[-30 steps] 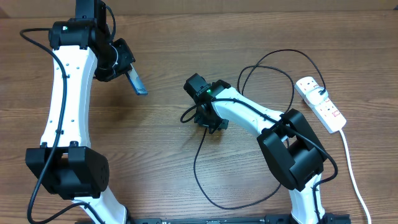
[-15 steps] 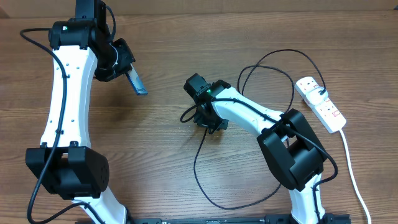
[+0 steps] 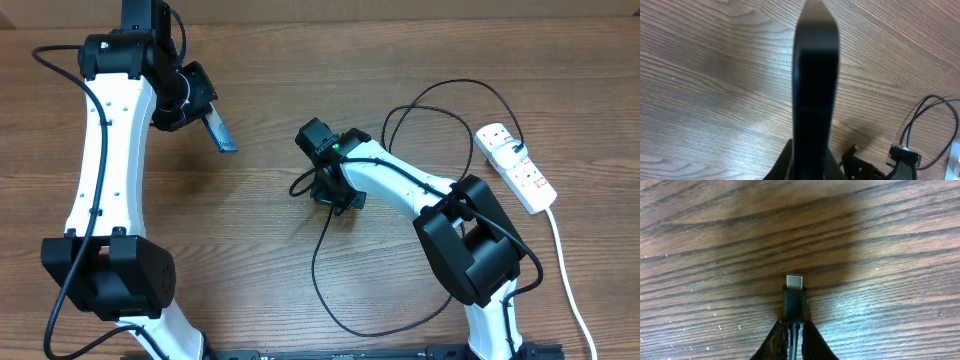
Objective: Plug charger to phone and switch on socket
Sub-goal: 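Close the right gripper on the USB-C plug and lift it upright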
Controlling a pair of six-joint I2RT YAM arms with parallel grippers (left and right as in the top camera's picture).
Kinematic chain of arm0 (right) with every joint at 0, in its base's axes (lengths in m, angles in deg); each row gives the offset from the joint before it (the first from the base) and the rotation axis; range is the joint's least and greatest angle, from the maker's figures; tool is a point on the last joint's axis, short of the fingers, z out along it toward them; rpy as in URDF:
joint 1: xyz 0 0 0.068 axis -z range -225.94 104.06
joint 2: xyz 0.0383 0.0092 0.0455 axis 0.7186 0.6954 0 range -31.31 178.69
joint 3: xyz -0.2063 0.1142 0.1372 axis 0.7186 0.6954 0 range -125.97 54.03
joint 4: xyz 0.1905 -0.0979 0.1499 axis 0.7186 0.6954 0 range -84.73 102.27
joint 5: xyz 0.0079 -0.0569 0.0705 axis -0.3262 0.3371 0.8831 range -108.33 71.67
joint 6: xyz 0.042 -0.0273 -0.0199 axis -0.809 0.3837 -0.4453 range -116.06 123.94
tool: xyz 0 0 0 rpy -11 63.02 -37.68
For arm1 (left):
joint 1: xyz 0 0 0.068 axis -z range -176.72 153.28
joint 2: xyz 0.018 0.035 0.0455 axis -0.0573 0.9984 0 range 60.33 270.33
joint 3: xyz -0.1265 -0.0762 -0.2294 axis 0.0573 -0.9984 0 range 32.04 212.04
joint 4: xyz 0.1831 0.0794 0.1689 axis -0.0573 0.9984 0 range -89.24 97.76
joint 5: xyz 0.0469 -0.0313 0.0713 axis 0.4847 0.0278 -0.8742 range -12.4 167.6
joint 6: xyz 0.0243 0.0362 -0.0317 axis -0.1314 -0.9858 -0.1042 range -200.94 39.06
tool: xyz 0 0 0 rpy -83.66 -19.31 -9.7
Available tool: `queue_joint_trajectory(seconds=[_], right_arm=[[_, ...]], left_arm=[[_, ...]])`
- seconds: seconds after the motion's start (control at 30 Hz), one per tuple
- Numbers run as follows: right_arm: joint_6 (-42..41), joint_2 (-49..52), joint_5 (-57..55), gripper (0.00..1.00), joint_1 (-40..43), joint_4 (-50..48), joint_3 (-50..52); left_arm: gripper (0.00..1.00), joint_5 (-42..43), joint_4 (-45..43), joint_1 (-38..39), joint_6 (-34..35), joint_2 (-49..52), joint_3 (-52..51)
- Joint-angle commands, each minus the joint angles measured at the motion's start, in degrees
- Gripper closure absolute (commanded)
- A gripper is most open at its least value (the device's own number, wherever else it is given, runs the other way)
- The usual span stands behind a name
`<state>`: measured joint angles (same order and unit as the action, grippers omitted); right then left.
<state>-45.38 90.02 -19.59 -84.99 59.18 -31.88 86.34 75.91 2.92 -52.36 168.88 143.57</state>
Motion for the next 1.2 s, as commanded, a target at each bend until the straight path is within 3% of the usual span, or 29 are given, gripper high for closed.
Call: queue_joint_trajectory(seconds=[0.0, 1.17], right_arm=[[-0.22, 2.19, 1.81, 0.89, -0.44, -0.55, 0.37], [-0.17, 2.19, -0.13, 0.90, 1.29, -1.18, 0.37]], left_arm=[[0.96, -0.17, -0.42, 0.28, 0.17, -0.50, 0.79], [0.96, -0.17, -0.42, 0.28, 0.15, -0.50, 0.79]])
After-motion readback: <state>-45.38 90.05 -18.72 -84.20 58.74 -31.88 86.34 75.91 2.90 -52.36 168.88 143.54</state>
